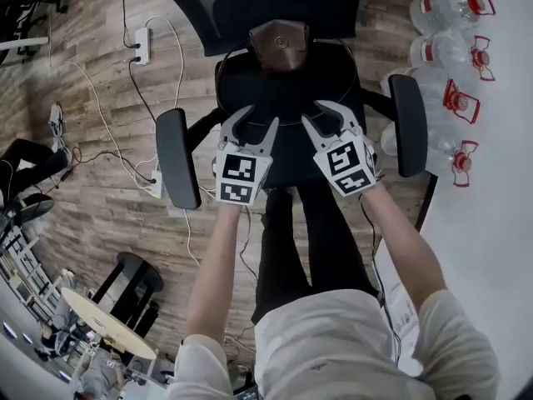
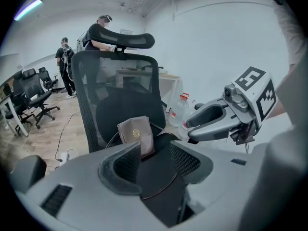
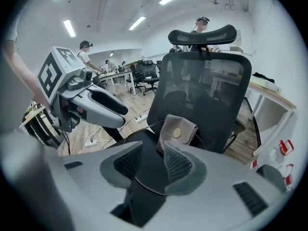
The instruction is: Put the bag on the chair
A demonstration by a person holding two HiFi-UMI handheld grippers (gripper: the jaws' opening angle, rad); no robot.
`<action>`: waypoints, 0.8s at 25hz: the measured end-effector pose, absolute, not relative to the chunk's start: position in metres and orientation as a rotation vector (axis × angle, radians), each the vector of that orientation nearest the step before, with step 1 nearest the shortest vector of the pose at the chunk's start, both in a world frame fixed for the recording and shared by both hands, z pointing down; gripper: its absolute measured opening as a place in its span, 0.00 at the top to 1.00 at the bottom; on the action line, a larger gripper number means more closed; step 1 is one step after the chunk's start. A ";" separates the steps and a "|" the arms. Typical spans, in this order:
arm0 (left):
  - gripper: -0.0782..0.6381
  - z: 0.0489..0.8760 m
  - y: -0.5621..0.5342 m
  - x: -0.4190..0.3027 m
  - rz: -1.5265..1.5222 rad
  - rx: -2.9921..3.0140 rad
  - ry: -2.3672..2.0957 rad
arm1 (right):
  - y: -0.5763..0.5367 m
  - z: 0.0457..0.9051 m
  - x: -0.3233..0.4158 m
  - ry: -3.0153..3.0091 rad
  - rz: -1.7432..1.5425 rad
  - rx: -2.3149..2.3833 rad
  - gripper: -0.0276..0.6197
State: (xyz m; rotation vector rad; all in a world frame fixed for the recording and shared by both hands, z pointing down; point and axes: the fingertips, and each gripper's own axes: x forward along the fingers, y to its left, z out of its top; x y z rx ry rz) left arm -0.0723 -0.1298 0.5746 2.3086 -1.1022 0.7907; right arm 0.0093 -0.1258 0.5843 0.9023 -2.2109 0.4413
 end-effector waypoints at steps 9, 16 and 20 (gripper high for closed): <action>0.64 0.508 -0.080 -0.077 0.688 2.341 -1.081 | -0.077 0.519 0.004 -2.264 0.509 0.984 0.77; 0.64 0.464 -0.042 -0.068 0.570 2.360 -1.038 | -0.031 0.472 -0.003 -2.291 0.536 1.050 0.79; 0.64 0.441 -0.013 -0.067 0.517 2.380 -1.012 | -0.002 0.456 -0.005 -2.281 0.551 1.101 0.81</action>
